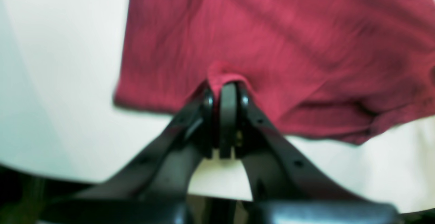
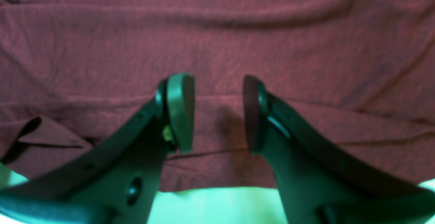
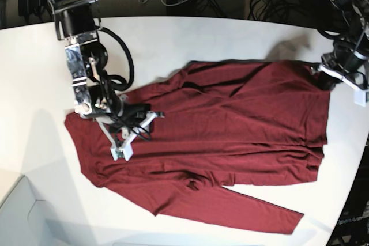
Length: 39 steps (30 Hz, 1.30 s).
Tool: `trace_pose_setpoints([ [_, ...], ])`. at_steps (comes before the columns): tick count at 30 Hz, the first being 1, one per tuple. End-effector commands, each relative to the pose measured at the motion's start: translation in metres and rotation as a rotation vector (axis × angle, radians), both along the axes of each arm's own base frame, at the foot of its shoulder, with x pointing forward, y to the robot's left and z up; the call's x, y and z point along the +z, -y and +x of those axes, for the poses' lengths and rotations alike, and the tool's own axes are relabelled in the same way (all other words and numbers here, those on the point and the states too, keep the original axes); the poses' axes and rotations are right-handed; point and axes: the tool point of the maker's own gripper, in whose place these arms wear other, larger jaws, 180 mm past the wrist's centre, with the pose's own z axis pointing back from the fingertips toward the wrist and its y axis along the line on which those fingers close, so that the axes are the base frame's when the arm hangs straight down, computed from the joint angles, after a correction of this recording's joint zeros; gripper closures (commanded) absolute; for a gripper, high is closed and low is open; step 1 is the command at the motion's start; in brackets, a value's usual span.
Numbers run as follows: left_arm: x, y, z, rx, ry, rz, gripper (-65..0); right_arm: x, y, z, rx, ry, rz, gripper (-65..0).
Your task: Layout the t-shirt on the table in an organized manner, then fold the t-shirt properly
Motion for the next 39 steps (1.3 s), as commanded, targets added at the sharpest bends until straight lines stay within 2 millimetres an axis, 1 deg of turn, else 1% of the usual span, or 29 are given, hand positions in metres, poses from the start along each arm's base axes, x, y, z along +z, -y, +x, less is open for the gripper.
trace_pose_setpoints([
  [1,0.02,-0.006,0.008,0.0,0.058,0.004,-0.4,0.014,0.0,0.01,-0.001,0.048,0.007,-24.4],
  [4,0.046,-0.013,0.017,-0.004,0.129,-0.032,-0.4,0.007,-0.001,0.001,0.001,0.029,0.008,-24.4],
  [5,0.053,-0.015,0.02,-0.004,0.154,-0.041,-0.4,0.008,-0.001,0.002,0.002,0.033,0.009,-24.4],
  [7,0.064,-0.017,0.026,0.0,0.194,-0.054,-0.4,0.004,-0.001,-0.003,0.003,0.019,0.009,-24.4],
  [12,0.083,-0.017,0.039,-0.003,0.264,-0.058,-0.4,-0.005,-0.002,-0.012,0.003,-0.004,0.011,-24.4],
  [13,0.087,-0.016,0.042,-0.006,0.276,-0.059,-0.4,-0.008,-0.002,-0.016,0.003,-0.014,0.011,-24.4],
  [17,0.105,-0.011,0.053,-0.027,0.346,-0.089,-0.4,-0.013,-0.004,-0.022,0.004,-0.028,0.017,-24.8],
  [18,0.11,-0.011,0.056,-0.027,0.364,-0.089,-0.4,-0.014,-0.005,-0.023,0.005,-0.03,0.016,-25.9],
  [20,0.121,-0.011,0.063,-0.028,0.4,-0.09,-0.4,-0.014,-0.014,-0.026,0.035,-0.031,0.013,-28.6],
  [22,0.13,-0.011,0.068,-0.031,0.431,-0.094,-0.4,-0.006,-0.024,-0.027,0.072,-0.007,0.01,-31.8],
  [23,0.134,-0.01,0.07,-0.031,0.445,-0.097,-0.4,-0.005,-0.03,-0.033,0.09,-0.002,0.014,-33.3],
  [25,0.138,-0.01,0.073,-0.031,0.459,-0.1,-0.4,0.004,-0.038,-0.036,0.109,0.03,0.022,-35.7],
  [27,0.139,-0.01,0.073,-0.03,0.462,-0.1,-0.4,0.013,-0.041,-0.036,0.115,0.058,0.03,-37.9],
  [30,0.136,-0.009,0.072,-0.031,0.454,-0.102,-0.4,0.015,-0.04,-0.034,0.113,0.063,0.03,-38.5],
  [32,0.136,-0.01,0.071,-0.03,0.453,-0.104,-0.4,0.011,-0.039,-0.033,0.109,0.054,0.025,-38.5],
  [36,0.126,-0.01,0.066,-0.028,0.423,-0.104,-0.4,0.003,-0.037,-0.03,0.094,0.047,0.025,-38.5],
  [39,0.122,-0.009,0.064,-0.029,0.409,-0.106,-0.4,-0.009,-0.032,-0.024,0.064,0.057,0.026,-38.5],
])
